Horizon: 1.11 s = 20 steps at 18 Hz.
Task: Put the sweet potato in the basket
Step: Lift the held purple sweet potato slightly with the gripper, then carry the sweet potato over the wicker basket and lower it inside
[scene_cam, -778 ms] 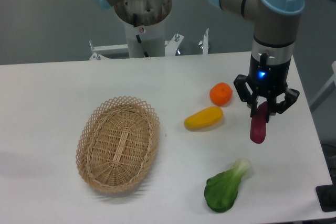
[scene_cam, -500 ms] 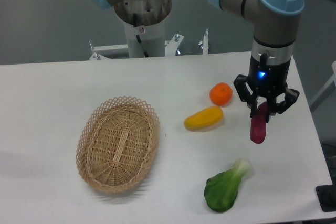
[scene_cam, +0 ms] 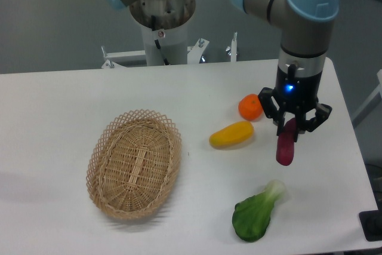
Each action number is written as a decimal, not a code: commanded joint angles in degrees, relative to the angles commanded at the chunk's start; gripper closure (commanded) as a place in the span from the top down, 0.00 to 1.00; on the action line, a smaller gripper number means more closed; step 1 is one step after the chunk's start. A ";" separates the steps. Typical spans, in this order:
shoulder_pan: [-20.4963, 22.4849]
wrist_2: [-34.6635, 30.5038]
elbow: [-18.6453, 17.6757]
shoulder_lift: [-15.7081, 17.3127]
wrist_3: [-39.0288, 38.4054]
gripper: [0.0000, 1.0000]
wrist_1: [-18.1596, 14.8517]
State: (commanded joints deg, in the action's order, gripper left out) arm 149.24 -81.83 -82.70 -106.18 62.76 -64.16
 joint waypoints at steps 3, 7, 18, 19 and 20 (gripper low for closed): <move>-3.07 -0.09 -1.76 0.62 -4.29 0.14 0.96; -8.86 -1.13 -4.22 0.09 -13.96 0.14 5.17; -24.78 -10.98 -11.95 -3.69 -28.13 0.15 13.00; -25.31 -11.42 -12.75 -3.77 -28.22 0.15 13.79; -26.01 -11.95 -13.88 -3.69 -27.87 0.15 14.15</move>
State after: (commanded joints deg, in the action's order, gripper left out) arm 123.23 -93.77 -96.58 -109.86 34.89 -50.01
